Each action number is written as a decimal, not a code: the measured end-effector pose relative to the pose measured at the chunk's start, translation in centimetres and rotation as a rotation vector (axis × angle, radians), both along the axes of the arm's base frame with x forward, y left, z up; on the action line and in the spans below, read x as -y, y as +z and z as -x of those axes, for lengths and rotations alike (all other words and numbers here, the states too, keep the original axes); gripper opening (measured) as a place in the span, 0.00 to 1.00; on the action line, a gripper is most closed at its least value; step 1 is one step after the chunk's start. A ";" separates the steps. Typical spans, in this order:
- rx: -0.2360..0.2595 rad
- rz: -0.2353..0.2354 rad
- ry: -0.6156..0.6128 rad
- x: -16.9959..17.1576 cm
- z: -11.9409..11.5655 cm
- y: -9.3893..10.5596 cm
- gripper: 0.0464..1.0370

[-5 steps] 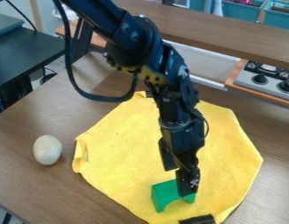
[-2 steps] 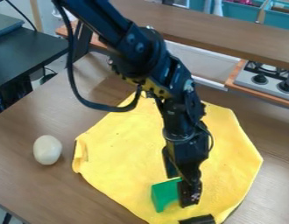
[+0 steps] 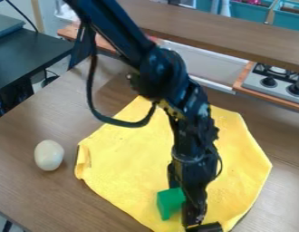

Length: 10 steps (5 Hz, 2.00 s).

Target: Put the green object to the left side of the cloth

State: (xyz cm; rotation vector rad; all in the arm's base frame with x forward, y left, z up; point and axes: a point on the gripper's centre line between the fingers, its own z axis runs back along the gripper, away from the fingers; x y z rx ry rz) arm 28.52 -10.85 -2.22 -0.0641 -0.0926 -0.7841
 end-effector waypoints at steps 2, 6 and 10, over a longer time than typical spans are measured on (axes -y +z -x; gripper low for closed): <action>0.065 -0.031 0.047 0.0 -0.2 -0.5 0.55; 0.142 0.110 0.174 4.2 -4.2 4.7 0.55; 0.119 0.340 0.688 11.1 -7.7 1.6 0.55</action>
